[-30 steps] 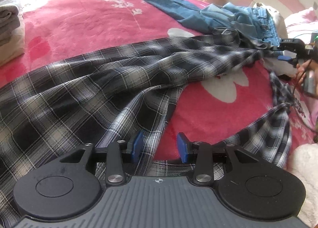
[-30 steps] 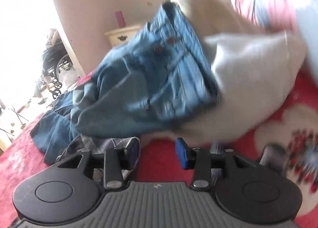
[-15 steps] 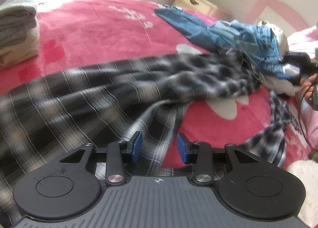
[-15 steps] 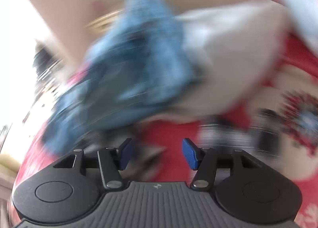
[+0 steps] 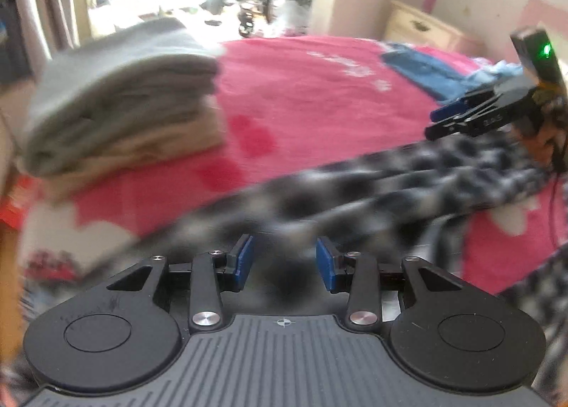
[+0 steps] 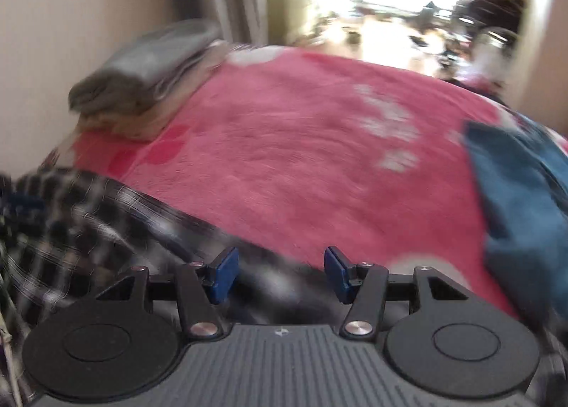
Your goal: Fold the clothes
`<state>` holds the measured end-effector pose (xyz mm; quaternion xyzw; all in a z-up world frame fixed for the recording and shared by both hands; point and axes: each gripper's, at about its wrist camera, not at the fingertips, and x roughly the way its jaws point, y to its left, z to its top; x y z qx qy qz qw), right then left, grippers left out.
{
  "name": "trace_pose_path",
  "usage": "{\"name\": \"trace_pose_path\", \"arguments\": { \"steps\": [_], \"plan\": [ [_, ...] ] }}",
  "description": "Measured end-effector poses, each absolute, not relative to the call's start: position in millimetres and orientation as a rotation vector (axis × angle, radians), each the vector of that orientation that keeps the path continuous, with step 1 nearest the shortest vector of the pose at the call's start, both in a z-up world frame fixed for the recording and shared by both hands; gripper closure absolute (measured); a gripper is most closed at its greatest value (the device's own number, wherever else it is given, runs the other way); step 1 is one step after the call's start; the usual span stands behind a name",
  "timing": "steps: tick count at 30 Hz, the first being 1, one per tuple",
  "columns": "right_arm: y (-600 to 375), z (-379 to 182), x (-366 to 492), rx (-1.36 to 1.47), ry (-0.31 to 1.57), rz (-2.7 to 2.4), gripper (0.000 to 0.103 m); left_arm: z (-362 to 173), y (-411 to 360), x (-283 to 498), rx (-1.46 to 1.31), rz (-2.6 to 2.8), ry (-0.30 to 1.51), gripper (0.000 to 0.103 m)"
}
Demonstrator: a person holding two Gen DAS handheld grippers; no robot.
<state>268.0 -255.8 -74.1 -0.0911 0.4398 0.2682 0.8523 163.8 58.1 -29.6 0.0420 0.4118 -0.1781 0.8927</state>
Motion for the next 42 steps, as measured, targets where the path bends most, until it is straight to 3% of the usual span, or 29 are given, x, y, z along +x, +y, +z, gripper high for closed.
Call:
{"name": "trace_pose_path", "arguments": {
  "steps": [4,17,19,21,25,33,42],
  "plan": [
    [-217.2,-83.6,284.8,-0.273,0.950,0.704,0.046,-34.3,93.5,176.4,0.112,-0.310,0.882,0.064],
    [-150.1,-116.5,306.8,-0.509,1.063,0.866,0.044,-71.1,147.3,212.3,0.085,-0.399,0.925,0.047],
    [-149.5,-114.4,303.4,-0.521,1.080,0.866,0.052,-71.3,147.8,207.7,0.090,-0.410,0.909,0.048],
    [-148.4,-112.4,296.7,-0.551,1.088,0.866,0.059,-71.5,148.2,203.1,0.095,-0.421,0.893,0.052],
    [-140.4,-108.7,284.7,-0.636,1.067,0.861,0.099,-73.1,140.8,191.5,0.162,-0.437,0.840,0.063],
    [-140.8,-68.2,297.3,-0.602,0.865,0.756,0.100,-69.9,130.8,181.8,0.261,-0.424,0.776,0.092],
    [-121.6,-91.7,321.4,-0.593,0.822,0.664,0.100,-67.0,135.4,190.6,0.276,-0.332,0.770,0.092]
  ]
}}
